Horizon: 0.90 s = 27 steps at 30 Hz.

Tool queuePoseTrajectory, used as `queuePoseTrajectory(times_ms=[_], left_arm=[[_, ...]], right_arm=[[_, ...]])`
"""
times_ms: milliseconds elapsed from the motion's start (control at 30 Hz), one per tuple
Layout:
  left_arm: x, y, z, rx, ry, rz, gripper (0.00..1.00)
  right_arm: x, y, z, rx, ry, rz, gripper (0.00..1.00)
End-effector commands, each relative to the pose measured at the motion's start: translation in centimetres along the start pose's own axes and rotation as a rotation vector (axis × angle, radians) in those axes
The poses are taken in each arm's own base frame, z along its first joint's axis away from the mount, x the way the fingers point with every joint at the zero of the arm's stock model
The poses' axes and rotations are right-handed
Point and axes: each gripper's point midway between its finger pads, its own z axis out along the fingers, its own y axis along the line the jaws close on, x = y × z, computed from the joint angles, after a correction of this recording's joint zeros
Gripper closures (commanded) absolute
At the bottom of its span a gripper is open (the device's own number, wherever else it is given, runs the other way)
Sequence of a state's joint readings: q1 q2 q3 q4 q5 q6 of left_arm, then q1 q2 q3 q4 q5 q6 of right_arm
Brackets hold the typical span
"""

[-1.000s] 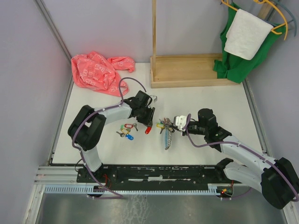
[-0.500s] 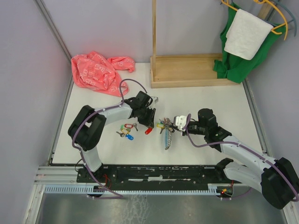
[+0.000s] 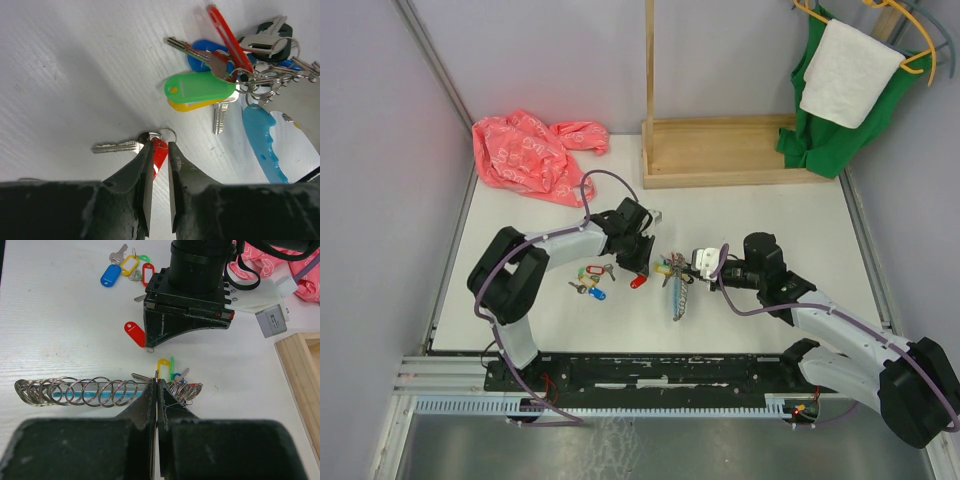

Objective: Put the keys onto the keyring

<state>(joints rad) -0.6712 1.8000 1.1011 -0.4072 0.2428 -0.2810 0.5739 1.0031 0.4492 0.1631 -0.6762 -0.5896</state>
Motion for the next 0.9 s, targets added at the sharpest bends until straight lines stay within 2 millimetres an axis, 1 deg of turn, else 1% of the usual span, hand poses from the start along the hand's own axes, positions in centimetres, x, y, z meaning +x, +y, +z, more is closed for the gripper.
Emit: queuePoseTrajectory(times_ms=[0, 133, 200, 400, 533, 700, 867], left_arm=[[-2.2, -0.6, -1.4, -0.037, -0.070, 0.008, 0.77], [-2.0, -0.4, -1.1, -0.057, -0.062, 0.020, 0.79], [-2.1, -0.7, -1.1, -0.056, -0.064, 0.029, 0.79], [-2.8, -1.1, -2.1, -0.065, -0.100, 0.053, 0.76], [-2.7, -1.5, -2.7, -0.087, -0.111, 0.075, 0.71], [-2.6, -1.6, -2.7, -0.155, -0.133, 0.098, 0.68], [-2.8, -1.6, -2.2, -0.204, -0.140, 0.122, 0.66]], right_arm=[[-1.6, -1.0, -0.1, 0.031, -0.048, -0.046, 0.99], [-1.5, -1.0, -0.1, 0.031, -0.046, -0.044, 0.99], [-1.5, -1.0, -0.1, 0.031, -0.047, -0.045, 0.99], [-1.6, -1.1, -0.1, 0.032, -0.048, -0.047, 0.99], [-1.6, -1.1, -0.2, 0.036, -0.049, -0.048, 0.99], [-1.6, -1.2, -0.2, 0.041, -0.048, -0.049, 0.99], [-1.6, -1.3, -0.3, 0.051, -0.044, -0.051, 0.99]])
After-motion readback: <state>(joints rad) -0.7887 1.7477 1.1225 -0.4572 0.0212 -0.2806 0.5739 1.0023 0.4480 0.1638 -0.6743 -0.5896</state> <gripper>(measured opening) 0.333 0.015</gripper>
